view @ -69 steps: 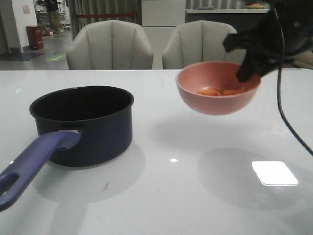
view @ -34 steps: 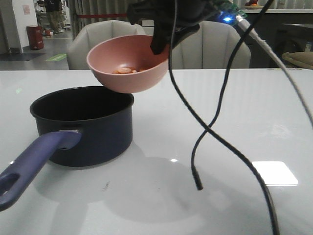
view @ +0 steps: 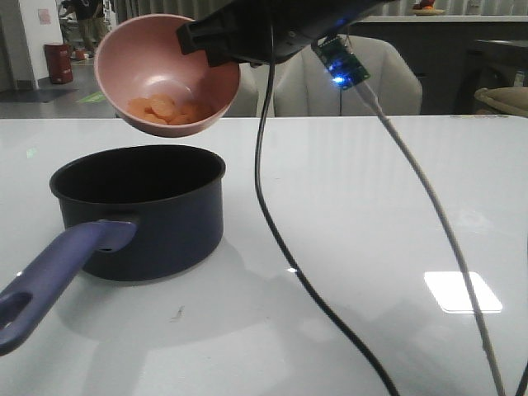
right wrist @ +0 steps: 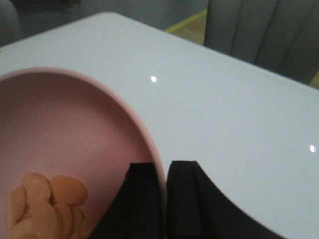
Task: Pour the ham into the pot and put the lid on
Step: 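Lift the pink bowl and carry it over the saucepan, then tilt the bowl with the right gripper to pour pieces into pot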
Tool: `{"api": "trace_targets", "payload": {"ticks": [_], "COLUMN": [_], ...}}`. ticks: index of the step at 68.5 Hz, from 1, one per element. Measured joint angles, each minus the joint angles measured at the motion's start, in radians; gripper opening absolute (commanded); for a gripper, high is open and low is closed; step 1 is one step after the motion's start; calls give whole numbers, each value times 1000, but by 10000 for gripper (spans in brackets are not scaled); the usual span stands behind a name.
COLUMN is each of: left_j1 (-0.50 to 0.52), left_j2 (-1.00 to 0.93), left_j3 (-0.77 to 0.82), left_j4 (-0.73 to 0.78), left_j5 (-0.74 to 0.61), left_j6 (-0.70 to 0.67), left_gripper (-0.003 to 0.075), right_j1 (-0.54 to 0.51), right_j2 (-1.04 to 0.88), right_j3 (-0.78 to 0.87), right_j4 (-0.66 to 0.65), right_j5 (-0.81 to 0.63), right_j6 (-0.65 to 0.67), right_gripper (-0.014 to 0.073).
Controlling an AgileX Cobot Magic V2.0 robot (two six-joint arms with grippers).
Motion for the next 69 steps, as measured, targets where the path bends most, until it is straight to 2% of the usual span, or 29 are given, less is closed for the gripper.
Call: {"api": "trace_targets", "payload": {"ticks": [12, 21, 26, 27, 29, 33, 39, 49, 69], "left_j1": [0, 0, 0, 0, 0, 0, 0, 0, 0], "left_j2": [0, 0, 0, 0, 0, 0, 0, 0, 0], "left_j3": [0, 0, 0, 0, 0, 0, 0, 0, 0], "left_j4": [0, 0, 0, 0, 0, 0, 0, 0, 0], "left_j5": [0, 0, 0, 0, 0, 0, 0, 1, 1], "left_j6": [0, 0, 0, 0, 0, 0, 0, 0, 0], "left_gripper": [657, 657, 657, 657, 657, 657, 657, 657, 657], "right_j1": [2, 7, 21, 24, 39, 58, 83, 101, 101], "right_j2": [32, 81, 114, 117, 139, 160, 187, 211, 219], "right_j3": [90, 102, 102, 102, 102, 102, 102, 102, 102], "right_j4": [67, 93, 103, 103, 103, 103, 103, 98, 99], "right_j5": [-363, -501, -563, -568, -613, -660, -747, -808, -821], "right_j6": [-184, -351, -511, -511, -624, -753, -903, -1040, -1231], "right_gripper": [138, 138, 138, 138, 138, 138, 138, 138, 138]}}
